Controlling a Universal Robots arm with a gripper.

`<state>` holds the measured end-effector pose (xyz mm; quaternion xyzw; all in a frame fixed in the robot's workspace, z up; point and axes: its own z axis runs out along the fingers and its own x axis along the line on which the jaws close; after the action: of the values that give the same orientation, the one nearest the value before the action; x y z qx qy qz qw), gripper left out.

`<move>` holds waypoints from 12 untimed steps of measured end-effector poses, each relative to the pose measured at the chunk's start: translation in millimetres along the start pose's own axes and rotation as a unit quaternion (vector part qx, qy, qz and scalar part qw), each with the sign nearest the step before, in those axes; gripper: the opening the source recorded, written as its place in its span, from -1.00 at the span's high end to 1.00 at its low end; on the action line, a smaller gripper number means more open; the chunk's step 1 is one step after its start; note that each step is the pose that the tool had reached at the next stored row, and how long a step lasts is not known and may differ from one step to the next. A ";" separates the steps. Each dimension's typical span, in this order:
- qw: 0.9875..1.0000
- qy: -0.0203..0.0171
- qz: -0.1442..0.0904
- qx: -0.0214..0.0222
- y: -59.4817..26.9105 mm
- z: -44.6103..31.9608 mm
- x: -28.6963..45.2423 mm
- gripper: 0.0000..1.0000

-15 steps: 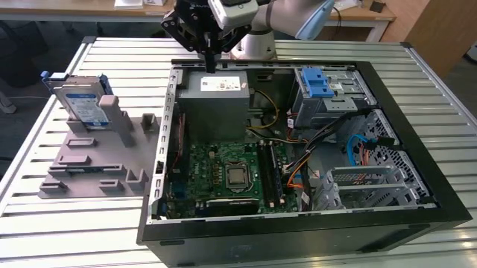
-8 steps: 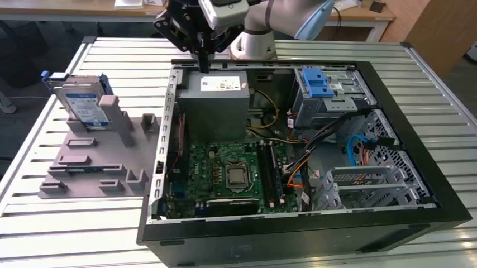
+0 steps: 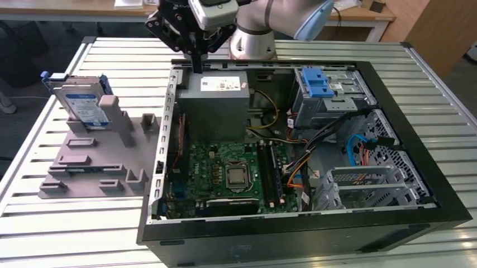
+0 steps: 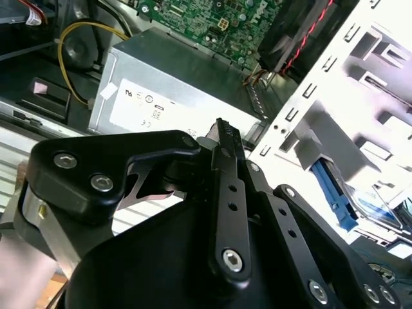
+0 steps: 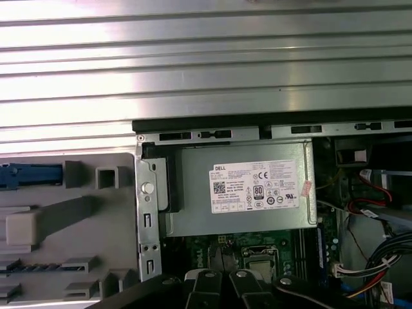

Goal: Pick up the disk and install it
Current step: 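Reach for the disk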

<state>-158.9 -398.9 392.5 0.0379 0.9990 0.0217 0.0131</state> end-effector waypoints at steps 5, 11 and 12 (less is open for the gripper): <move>1.000 0.000 0.000 0.000 -0.5 0.0 7.0 0.79; 1.000 0.000 0.000 0.000 -1.1 0.0 17.3 0.79; 1.000 0.000 0.000 0.000 -1.2 0.0 19.3 0.79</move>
<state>-178.3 -398.7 392.0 0.0378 0.9990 0.0217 0.0131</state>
